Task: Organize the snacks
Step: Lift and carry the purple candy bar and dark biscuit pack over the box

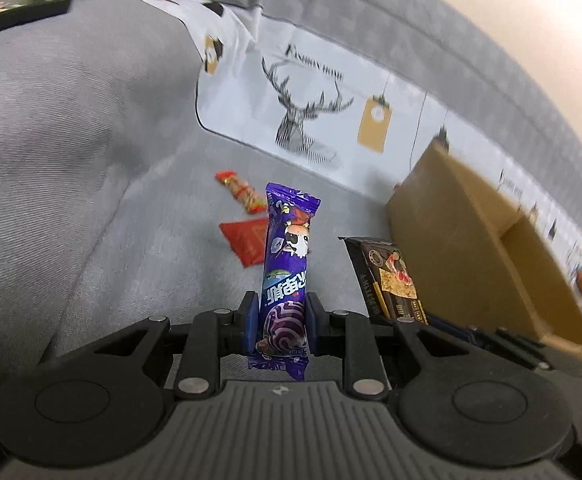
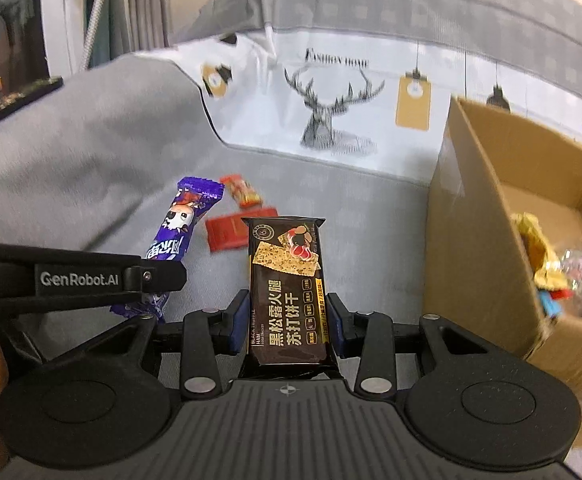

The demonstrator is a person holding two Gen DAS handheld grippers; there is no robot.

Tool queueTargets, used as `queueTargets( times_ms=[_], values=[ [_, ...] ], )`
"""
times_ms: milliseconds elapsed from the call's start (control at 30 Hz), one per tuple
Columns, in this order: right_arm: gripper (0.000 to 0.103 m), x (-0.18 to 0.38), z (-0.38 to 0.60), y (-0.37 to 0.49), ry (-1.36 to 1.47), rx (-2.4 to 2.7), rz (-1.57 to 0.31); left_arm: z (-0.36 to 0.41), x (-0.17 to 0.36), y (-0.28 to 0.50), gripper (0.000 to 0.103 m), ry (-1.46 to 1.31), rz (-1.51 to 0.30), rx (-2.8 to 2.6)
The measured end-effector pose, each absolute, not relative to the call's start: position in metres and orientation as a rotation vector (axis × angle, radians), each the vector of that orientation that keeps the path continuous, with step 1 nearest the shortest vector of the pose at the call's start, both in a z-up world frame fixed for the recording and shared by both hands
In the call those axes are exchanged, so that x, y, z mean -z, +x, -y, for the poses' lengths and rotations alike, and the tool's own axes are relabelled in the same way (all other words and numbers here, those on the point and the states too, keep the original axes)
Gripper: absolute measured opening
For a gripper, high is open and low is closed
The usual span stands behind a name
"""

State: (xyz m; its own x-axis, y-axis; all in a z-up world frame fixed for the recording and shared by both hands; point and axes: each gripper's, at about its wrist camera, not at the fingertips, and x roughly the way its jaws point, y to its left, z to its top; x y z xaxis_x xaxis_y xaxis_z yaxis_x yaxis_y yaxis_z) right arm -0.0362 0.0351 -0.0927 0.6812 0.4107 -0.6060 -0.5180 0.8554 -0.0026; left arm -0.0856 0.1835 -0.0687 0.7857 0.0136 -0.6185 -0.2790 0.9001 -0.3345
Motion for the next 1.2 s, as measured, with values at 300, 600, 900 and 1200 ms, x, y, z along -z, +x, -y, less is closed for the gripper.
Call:
queueTargets(
  times_ms=[300, 600, 900, 1200],
  values=[
    [0.042, 0.060, -0.023, -0.046, -0.124, -0.580, -0.478, -0.202, 0.045, -0.099, 0.026, -0.607, -0.615, -0.176],
    [0.042, 0.031, 0.003, -0.046, -0.059, -0.599, -0.336, -0.194, 0.009, -0.089, 0.026, -0.671, -0.562, -0.158],
    [0.042, 0.012, 0.036, -0.029, 0.045, -0.508, -0.257, -0.143, -0.039, -0.055, 0.026, -0.610, -0.512, -0.041],
    [0.042, 0.013, 0.090, 0.005, 0.207, -0.279, -0.259, -0.086, -0.078, -0.014, 0.026, -0.551, -0.472, 0.082]
  ],
)
